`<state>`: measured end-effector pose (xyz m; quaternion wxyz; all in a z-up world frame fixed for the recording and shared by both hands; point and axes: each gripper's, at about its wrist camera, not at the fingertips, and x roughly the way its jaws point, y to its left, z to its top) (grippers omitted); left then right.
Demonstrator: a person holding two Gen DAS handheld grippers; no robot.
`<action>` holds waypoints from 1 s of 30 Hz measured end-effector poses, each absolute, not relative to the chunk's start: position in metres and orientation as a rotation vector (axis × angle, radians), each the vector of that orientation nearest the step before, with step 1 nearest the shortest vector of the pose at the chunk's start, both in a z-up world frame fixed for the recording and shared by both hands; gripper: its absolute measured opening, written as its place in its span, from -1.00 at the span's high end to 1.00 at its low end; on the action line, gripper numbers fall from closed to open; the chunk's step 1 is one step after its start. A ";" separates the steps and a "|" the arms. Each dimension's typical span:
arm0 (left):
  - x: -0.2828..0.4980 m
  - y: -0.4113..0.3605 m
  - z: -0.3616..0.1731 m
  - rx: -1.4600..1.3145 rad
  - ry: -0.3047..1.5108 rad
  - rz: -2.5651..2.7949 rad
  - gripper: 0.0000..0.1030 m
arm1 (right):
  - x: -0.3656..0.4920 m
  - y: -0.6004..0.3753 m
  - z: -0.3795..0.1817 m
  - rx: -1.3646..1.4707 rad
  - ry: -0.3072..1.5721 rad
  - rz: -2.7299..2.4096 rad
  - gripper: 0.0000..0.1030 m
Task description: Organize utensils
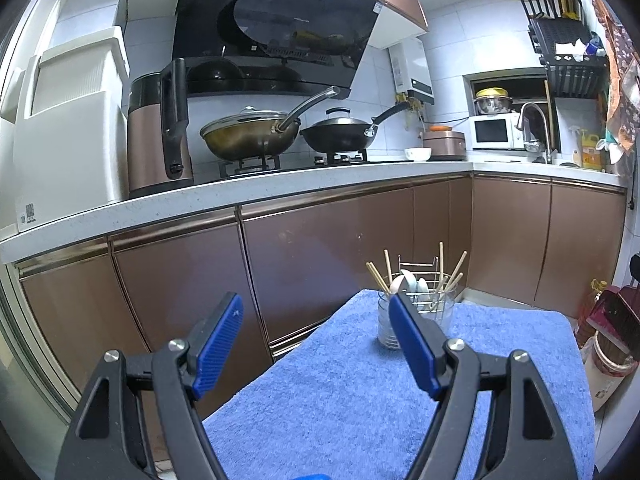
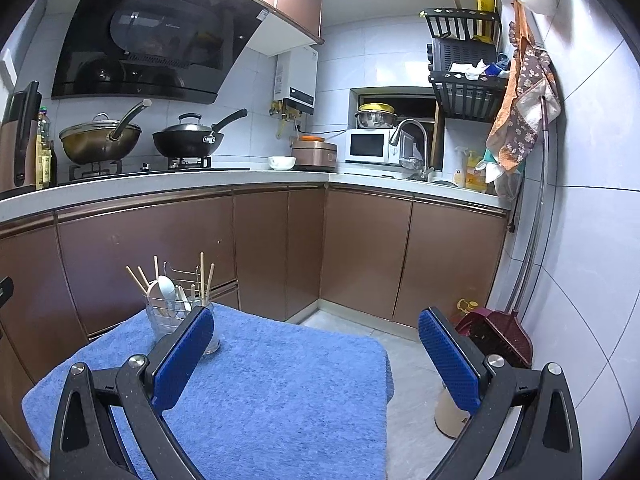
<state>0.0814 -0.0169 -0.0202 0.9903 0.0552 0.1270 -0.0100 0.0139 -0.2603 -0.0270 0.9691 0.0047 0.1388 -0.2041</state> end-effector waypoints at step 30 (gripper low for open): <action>0.088 -0.022 -0.018 0.109 0.254 -0.034 -0.44 | 0.026 -0.257 -0.031 0.006 0.288 -0.378 -1.00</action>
